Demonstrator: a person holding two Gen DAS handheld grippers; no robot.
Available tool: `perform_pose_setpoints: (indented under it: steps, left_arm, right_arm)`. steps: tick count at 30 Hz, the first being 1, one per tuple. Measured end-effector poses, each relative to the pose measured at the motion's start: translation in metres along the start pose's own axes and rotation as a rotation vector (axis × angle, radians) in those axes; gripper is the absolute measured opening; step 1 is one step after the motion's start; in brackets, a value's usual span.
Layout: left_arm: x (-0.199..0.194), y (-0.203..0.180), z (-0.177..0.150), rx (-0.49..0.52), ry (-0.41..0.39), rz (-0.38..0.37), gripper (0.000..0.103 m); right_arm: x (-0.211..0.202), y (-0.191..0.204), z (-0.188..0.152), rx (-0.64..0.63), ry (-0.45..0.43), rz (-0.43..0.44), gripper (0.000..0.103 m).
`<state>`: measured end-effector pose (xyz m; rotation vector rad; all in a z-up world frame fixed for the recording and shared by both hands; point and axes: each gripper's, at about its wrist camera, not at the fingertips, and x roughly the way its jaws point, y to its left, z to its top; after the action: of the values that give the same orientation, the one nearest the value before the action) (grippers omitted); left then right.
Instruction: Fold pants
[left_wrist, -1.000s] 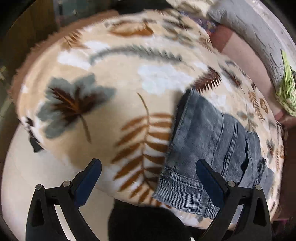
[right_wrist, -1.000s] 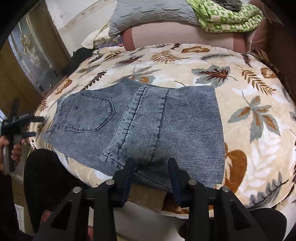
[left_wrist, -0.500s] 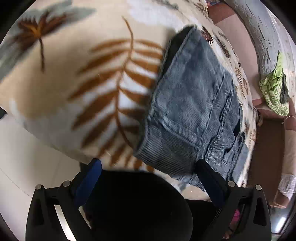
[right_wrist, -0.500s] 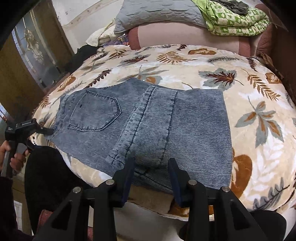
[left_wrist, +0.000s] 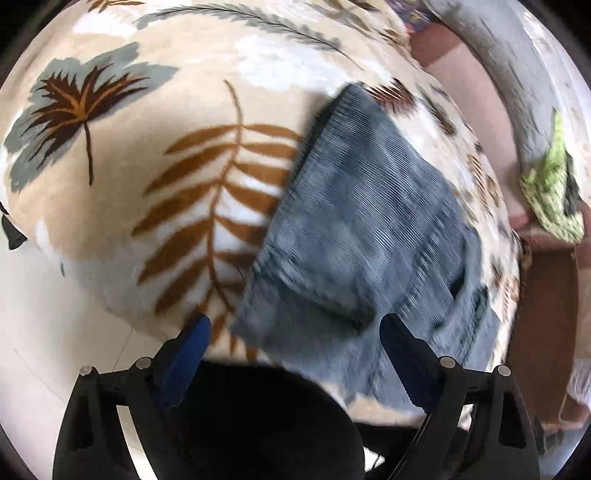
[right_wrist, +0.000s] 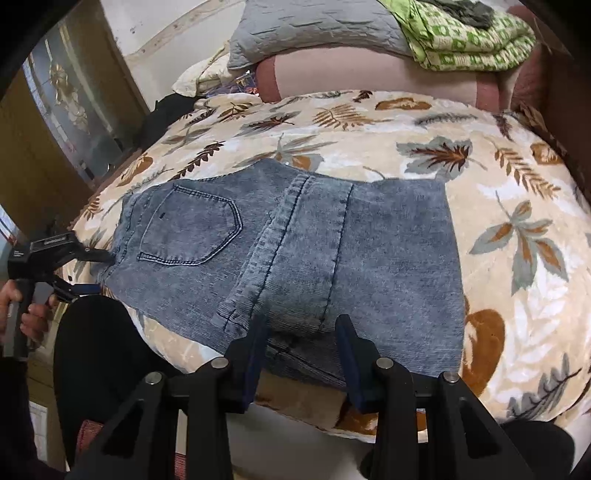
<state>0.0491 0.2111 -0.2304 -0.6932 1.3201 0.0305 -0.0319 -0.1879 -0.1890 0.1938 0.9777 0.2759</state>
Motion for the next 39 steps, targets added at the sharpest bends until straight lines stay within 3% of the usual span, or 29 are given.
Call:
perform_pose_setpoints:
  steps: [5,8,12,14,15,19,24,30,31,32,33,36,39]
  left_arm:
    - [0.009,-0.007,0.004,0.022,-0.02,0.01,0.091]
    - [0.003,-0.014,0.007,0.046,-0.046,0.015,0.073]
    - [0.005,-0.025,0.009,0.074,-0.06,0.053,0.067]
    - [0.007,-0.043,0.009,0.109,-0.093,0.066,0.054]
    - [0.007,-0.047,0.009,0.129,-0.103,0.058,0.042]
    - [0.006,-0.067,0.006,0.205,-0.154,0.089,0.027]
    - [-0.005,-0.078,0.002,0.259,-0.217,0.111,0.025]
    - [-0.016,-0.077,-0.003,0.26,-0.238,0.108,0.024]
    - [-0.019,-0.077,-0.004,0.265,-0.241,0.107,0.024]
    - [-0.021,-0.079,-0.005,0.272,-0.248,0.107,0.024]
    - [-0.023,-0.08,-0.007,0.278,-0.253,0.108,0.024]
    - [-0.031,-0.087,-0.013,0.311,-0.276,0.123,0.023]
    - [-0.04,-0.104,-0.023,0.367,-0.311,0.144,0.023]
  right_arm:
    - [-0.005,0.0,-0.001,-0.019,-0.021,-0.023,0.041]
    - [-0.005,-0.006,0.004,0.014,-0.029,-0.01,0.041]
    - [-0.003,-0.006,0.012,0.03,-0.048,0.016,0.041]
    - [-0.001,-0.002,0.014,0.026,-0.057,0.029,0.041]
    - [0.001,-0.001,0.015,0.026,-0.063,0.036,0.041]
    - [0.013,0.005,0.019,0.034,-0.058,0.08,0.041]
    - [0.026,0.019,0.031,0.017,-0.073,0.146,0.041]
    - [0.06,0.063,0.063,-0.115,-0.078,0.206,0.041]
    - [0.072,0.072,0.069,-0.127,-0.06,0.208,0.035]
    - [0.079,0.077,0.071,-0.137,-0.044,0.206,0.015]
    - [0.09,0.083,0.072,-0.152,-0.012,0.189,0.008]
    - [0.126,0.089,0.068,-0.139,0.074,0.174,0.008]
    - [0.121,0.083,0.064,-0.128,0.041,0.195,0.008]
